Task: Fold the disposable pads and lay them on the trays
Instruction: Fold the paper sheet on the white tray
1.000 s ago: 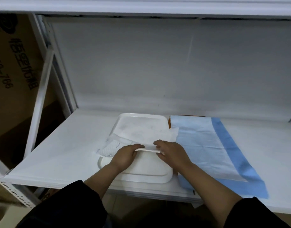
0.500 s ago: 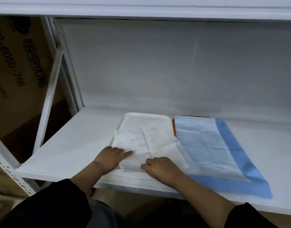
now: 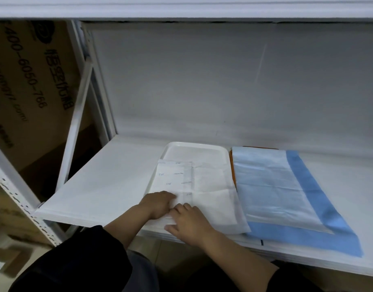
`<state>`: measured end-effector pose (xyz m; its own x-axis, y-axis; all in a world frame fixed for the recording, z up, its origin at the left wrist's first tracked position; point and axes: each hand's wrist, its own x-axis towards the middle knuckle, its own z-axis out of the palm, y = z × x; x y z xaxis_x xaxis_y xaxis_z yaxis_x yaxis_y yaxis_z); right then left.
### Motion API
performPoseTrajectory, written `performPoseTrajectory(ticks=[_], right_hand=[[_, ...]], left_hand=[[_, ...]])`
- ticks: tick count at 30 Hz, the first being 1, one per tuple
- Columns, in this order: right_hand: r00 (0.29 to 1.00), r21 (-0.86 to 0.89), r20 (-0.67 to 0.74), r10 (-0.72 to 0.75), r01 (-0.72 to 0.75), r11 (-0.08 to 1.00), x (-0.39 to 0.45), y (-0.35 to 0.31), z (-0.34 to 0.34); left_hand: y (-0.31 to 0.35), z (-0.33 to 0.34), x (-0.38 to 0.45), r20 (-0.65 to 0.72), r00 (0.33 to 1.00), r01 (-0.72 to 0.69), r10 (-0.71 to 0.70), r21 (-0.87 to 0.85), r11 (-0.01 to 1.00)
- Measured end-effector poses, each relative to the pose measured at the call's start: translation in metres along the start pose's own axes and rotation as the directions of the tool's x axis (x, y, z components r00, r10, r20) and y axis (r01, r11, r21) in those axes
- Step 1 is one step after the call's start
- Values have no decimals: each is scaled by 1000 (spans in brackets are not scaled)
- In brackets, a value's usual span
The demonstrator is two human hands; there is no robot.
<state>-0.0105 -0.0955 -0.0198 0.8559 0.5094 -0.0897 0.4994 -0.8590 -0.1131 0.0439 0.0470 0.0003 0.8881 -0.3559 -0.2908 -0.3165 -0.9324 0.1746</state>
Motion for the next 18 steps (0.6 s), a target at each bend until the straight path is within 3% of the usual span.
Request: performPoseTrajectory(ticks=[4, 10, 14, 18], right_hand=[[995, 205, 21, 101, -103, 973, -11, 23, -5], [927, 136, -22, 375, -369, 919, -30, 87, -14], [837, 209, -27, 546, -529, 822, -45, 118, -21], [782, 415, 45, 621, -580, 701, -48, 143, -19]], left_hand=[[12, 2, 6, 32, 999, 41, -38, -87, 995], [59, -3, 21, 26, 1000, 6, -3, -110, 994], [99, -5, 37, 29, 999, 28, -23, -200, 979], [133, -2, 48, 68, 997, 57, -41, -258, 964]])
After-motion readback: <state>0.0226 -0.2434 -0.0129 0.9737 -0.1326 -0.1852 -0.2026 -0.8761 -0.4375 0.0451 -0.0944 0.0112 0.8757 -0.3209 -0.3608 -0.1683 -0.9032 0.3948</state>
